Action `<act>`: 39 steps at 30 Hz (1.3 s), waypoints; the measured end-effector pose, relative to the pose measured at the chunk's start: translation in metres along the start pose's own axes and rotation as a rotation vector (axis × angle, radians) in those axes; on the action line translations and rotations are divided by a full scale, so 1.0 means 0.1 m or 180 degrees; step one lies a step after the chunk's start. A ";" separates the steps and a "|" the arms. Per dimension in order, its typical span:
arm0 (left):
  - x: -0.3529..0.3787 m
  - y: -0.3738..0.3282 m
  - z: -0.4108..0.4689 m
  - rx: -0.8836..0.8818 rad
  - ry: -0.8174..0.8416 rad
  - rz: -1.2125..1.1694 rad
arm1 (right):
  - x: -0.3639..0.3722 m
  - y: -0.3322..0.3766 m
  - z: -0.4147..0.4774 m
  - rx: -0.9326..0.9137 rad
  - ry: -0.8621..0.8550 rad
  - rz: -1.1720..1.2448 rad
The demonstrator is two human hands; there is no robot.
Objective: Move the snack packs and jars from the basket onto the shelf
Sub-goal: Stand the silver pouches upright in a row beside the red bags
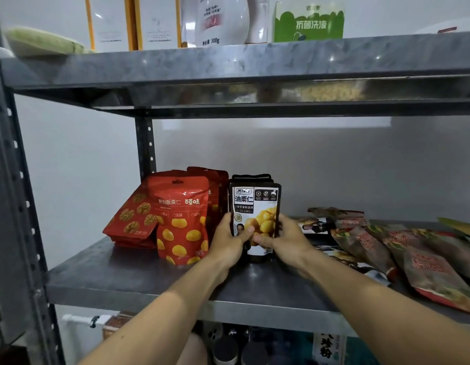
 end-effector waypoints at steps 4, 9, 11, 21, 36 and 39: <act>-0.01 0.07 0.07 -0.0048 -0.0004 -0.0002 | 0.03 -0.07 0.07 -0.0016 0.0015 0.0043; -0.01 0.14 0.13 -0.0075 0.0006 -0.0036 | 0.04 -0.14 0.16 0.0092 0.0152 0.0221; 0.01 0.15 0.15 -0.0064 0.0014 -0.0037 | 0.05 -0.17 0.20 0.0109 0.0187 0.0267; 0.06 0.24 0.30 -0.0037 0.0021 0.0140 | 0.08 -0.27 0.38 0.0015 0.0164 0.0169; 0.05 0.16 0.29 0.0036 -0.0166 0.0433 | -0.01 -0.27 0.44 0.0061 0.0033 -0.0176; 0.03 0.08 0.20 0.0032 -0.0190 0.0567 | -0.10 -0.21 0.36 0.0091 -0.0055 -0.0481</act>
Point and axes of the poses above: each hand's wrist, its own z-axis towards the middle knuckle, its own x-axis out of the palm, y = z × x, the point moved 8 cm from there along z, towards the middle knuckle, and after that the axes turned 8 degrees about -y, right-handed, at the moved point
